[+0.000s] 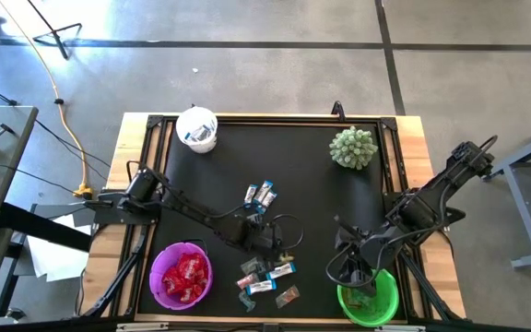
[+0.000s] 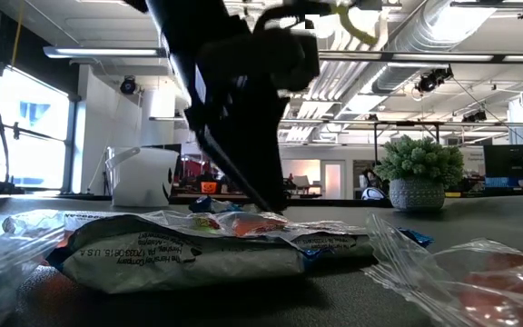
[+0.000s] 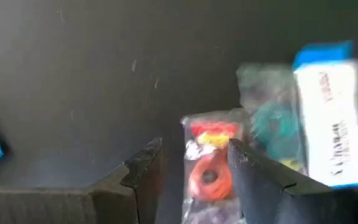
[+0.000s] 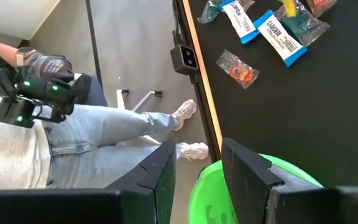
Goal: Sort candy
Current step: Put the orange gummy into the green bucket
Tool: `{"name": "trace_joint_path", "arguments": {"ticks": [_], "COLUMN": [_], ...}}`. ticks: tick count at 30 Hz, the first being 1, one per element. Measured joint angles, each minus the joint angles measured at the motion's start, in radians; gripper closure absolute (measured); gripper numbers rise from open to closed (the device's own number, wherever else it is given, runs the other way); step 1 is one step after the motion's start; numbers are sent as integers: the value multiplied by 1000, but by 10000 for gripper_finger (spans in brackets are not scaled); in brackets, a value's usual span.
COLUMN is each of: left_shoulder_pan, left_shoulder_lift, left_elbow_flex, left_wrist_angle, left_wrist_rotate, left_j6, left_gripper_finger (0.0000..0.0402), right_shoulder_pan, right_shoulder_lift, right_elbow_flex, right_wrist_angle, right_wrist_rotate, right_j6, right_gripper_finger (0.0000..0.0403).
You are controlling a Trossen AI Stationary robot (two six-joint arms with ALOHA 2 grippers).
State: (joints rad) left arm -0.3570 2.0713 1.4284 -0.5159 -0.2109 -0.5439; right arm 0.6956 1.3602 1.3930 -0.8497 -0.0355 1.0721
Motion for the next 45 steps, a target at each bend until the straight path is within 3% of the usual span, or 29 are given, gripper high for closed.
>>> {"name": "trace_joint_path", "arguments": {"ticks": [4, 12, 21, 28, 36, 42, 45], "left_shoulder_pan": [-1, -13, -8, -5, 11, 10, 10], "left_shoulder_lift": [27, 52, 36, -10, -173, -341, -421], "left_elbow_flex": [-2, 2, -1, 0, 57, 78, 87], "left_wrist_angle": [-6, -2, -7, -19, -16, -2, 16], "left_wrist_rotate": [64, 4, 4, -25, -197, -443, -576], "left_j6": [-5, -50, -85, -129, -107, -90, -72], "left_gripper_finger": [237, 246, 384, 393, 399, 401, 401], "right_shoulder_pan": [0, -1, -1, -1, -2, -2, -2], "right_shoulder_lift": [0, -1, -1, -1, -1, -1, -8], "right_elbow_flex": [0, 0, 0, 0, 0, 0, 0], "right_wrist_angle": [-2, -7, -8, -8, -7, 5, 29], "right_wrist_rotate": [-1, -2, -2, -2, 80, 257, 398], "right_j6": [0, 0, 0, -12, -61, -149, -225], "right_gripper_finger": [281, 281, 281, 281, 281, 281, 281]}}
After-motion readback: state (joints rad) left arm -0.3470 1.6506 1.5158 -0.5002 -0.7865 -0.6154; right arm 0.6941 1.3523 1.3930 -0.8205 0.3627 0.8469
